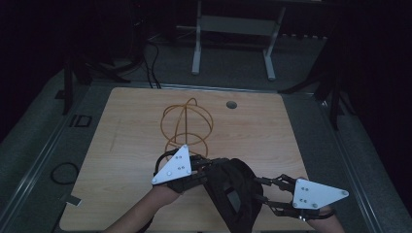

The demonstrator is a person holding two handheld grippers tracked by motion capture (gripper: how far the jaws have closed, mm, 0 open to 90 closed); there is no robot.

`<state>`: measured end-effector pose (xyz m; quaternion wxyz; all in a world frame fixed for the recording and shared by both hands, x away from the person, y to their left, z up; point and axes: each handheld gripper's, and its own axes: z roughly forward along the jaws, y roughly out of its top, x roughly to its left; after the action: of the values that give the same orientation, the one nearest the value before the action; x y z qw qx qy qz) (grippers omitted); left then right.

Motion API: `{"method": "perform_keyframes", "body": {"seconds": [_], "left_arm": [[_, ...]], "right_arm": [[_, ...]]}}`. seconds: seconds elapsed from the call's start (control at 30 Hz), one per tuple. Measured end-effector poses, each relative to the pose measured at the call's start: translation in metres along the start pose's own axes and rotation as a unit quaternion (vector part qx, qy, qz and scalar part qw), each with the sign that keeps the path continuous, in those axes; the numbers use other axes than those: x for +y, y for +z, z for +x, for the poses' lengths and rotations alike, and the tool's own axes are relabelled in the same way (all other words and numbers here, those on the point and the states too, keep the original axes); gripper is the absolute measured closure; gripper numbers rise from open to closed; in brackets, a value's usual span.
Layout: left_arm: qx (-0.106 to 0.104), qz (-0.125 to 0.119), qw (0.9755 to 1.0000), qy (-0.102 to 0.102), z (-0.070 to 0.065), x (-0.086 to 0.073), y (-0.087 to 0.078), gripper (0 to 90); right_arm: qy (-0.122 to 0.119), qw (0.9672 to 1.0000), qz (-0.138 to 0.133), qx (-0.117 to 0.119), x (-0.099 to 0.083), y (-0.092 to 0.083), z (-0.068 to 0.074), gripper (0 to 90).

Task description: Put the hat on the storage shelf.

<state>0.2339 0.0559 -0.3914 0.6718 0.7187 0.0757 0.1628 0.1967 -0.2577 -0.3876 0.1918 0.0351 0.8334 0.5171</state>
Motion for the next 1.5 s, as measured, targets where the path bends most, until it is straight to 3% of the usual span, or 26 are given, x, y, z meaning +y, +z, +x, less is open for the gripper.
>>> {"method": "perform_keyframes", "body": {"seconds": [0.1,0.17,0.47,0.57,0.87,0.9,0.93,0.97,1.03,1.1,1.13,1.27,1.33,1.43,1.5], "left_arm": [[0.01,0.007,0.9999,0.004,0.0,0.0,0.002,88.1],[0.012,0.008,0.9999,0.005,0.0,0.0,0.003,88.0],[0.017,0.043,0.9989,-0.008,0.007,-0.009,0.007,87.6],[0.029,0.053,0.9981,-0.009,0.007,-0.01,0.009,87.0],[0.053,0.075,0.9957,-0.014,0.007,-0.007,0.009,79.5],[0.057,0.077,0.9952,-0.018,0.007,-0.007,0.008,73.0],[0.061,0.08,0.9948,-0.015,0.006,-0.007,0.007,73.0],[0.07,0.087,0.9937,-0.01,0.005,-0.007,0.006,64.3],[0.081,0.097,0.9919,-0.014,0.005,-0.009,0.004,63.8],[0.093,0.103,0.9901,-0.019,0.007,-0.011,0.001,63.0],[0.097,0.107,0.9892,-0.021,0.007,-0.012,0.0,63.0],[0.112,0.118,0.9864,-0.023,0.009,-0.015,-0.007,62.9],[0.111,0.114,0.9869,-0.026,0.01,-0.016,-0.012,60.5],[0.113,0.113,0.9867,-0.03,0.012,-0.021,-0.021,60.8],[0.121,0.12,0.9849,-0.031,0.012,-0.026,-0.027,60.8]], "right_arm": [[0.008,0.9999,0.006,-0.004,-0.001,0.005,-0.001,82.9],[0.016,0.9998,0.006,-0.007,-0.002,0.005,-0.002,86.8],[0.081,0.9963,-0.028,0.005,-0.009,-0.003,-0.012,88.5],[0.105,0.9939,-0.031,-0.008,-0.009,-0.007,-0.018,88.6],[0.113,0.9929,-0.034,-0.013,-0.007,-0.01,-0.022,88.7],[0.116,0.9924,-0.034,-0.023,-0.007,-0.013,-0.023,88.7],[0.116,0.9924,-0.034,-0.023,-0.007,-0.013,-0.023,88.7],[0.126,0.9906,-0.037,-0.037,-0.006,-0.017,-0.026,88.7],[0.129,0.9899,-0.038,-0.045,-0.007,-0.019,-0.027,88.7],[0.139,0.9867,-0.035,-0.077,-0.006,-0.025,-0.031,88.7],[0.139,0.9867,-0.035,-0.077,-0.006,-0.025,-0.031,88.7],[0.158,0.9795,-0.033,-0.121,-0.005,-0.032,-0.039,88.7],[0.159,0.9778,-0.037,-0.132,-0.004,-0.034,-0.043,88.7],[0.164,0.9726,-0.038,-0.16,-0.001,-0.037,-0.05,88.7],[0.168,0.9688,-0.038,-0.179,0.002,-0.038,-0.055,88.7]]}}
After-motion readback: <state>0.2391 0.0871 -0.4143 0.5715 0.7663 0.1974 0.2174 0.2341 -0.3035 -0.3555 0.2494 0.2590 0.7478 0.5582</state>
